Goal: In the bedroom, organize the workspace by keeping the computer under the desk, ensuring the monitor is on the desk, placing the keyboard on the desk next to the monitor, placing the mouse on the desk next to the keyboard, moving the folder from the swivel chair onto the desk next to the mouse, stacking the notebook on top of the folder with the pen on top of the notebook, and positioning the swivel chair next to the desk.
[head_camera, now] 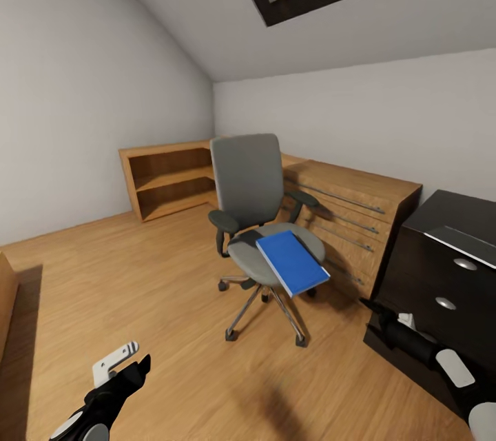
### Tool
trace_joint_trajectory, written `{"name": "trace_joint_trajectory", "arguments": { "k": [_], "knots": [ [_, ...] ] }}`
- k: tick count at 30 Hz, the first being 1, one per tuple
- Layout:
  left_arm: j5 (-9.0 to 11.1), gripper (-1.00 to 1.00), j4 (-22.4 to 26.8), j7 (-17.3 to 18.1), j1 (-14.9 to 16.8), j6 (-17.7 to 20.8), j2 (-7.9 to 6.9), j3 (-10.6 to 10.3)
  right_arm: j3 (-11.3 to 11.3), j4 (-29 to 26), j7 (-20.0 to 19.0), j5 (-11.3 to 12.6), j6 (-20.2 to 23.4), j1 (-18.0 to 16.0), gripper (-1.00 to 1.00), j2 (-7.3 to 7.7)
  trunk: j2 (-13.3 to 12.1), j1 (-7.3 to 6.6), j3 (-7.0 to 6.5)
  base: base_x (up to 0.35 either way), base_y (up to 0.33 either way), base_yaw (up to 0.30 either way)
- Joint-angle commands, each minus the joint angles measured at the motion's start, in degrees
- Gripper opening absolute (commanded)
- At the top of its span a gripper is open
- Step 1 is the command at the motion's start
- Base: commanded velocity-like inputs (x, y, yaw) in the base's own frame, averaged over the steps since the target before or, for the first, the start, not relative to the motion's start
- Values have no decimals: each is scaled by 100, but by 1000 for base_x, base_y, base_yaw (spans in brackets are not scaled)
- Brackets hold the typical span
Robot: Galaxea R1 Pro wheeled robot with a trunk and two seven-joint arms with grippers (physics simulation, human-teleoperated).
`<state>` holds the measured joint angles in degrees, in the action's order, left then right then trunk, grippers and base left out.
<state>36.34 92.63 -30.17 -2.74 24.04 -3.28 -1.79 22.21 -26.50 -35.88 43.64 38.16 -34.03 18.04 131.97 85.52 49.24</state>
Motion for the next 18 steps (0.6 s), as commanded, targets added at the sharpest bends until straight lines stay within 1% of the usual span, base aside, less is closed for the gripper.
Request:
{"name": "trace_joint_trajectory", "arguments": {
  "k": [1,3,4,7,15,18],
  "knots": [
    [49,100,10,-51,1,4,-6,-15,12,6,-93,-3,71,-9,100,4,44,22,23,0,0,0],
    [49,100,10,-51,1,4,-6,-41,-7,12,-252,-23,138,-15,100,26,124,66,59,0,0,0],
    [49,100,10,-51,1,4,-9,-86,-19,17,-413,-35,233,-18,100,62,164,88,77,0,0,0],
    [49,100,10,-51,1,4,-11,-144,-30,27,-620,-46,396,-22,100,117,284,154,131,0,0,0],
    [49,100,10,-57,1,1,-14,-195,-40,26,-929,-43,721,-25,100,189,605,329,274,0,0,0],
    [49,100,10,-64,1,-3,-14,-193,-32,23,-944,-45,737,-25,100,191,726,395,328,0,0,0]
  ]
}}
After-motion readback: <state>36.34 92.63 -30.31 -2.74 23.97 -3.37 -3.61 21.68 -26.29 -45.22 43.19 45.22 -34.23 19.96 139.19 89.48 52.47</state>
